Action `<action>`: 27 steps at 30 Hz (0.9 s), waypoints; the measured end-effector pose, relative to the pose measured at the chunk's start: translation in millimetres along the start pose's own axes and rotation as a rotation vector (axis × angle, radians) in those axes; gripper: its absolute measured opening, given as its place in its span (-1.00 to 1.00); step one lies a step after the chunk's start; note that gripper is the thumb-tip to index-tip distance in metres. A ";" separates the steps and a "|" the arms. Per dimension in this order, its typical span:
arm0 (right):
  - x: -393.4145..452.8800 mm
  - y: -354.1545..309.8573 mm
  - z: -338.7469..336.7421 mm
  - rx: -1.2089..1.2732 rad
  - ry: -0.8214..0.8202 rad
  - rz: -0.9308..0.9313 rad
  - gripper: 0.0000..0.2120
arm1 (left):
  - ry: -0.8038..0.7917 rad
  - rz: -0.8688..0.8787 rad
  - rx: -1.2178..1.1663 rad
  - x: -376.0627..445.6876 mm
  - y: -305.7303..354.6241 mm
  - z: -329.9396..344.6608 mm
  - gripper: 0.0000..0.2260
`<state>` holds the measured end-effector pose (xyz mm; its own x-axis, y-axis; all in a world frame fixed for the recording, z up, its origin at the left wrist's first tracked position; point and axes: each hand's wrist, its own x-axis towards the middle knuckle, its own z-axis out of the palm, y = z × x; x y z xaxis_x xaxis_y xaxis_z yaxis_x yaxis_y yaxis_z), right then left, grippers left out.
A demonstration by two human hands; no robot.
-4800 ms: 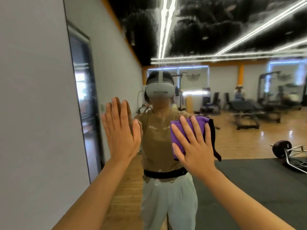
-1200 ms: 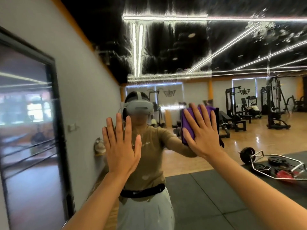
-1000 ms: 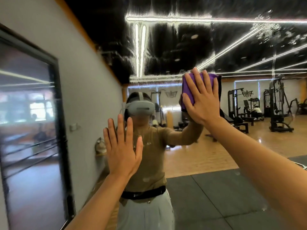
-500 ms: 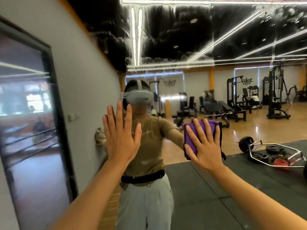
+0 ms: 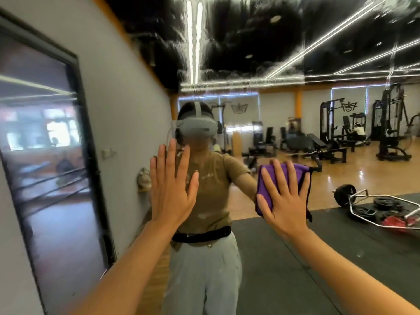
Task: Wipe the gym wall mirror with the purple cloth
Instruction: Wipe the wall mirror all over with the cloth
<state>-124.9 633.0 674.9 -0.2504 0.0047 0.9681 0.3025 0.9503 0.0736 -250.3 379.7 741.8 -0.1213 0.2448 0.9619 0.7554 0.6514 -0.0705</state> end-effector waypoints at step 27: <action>-89.0 -6.2 17.4 -0.027 -0.065 -0.062 -0.43 | -0.103 0.024 0.007 -48.5 -20.8 -6.8 -0.38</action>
<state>-120.5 632.1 584.1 -0.3282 -0.0328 0.9440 0.3089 0.9407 0.1401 -255.8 349.3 698.4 -0.1690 0.3331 0.9276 0.7547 0.6490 -0.0955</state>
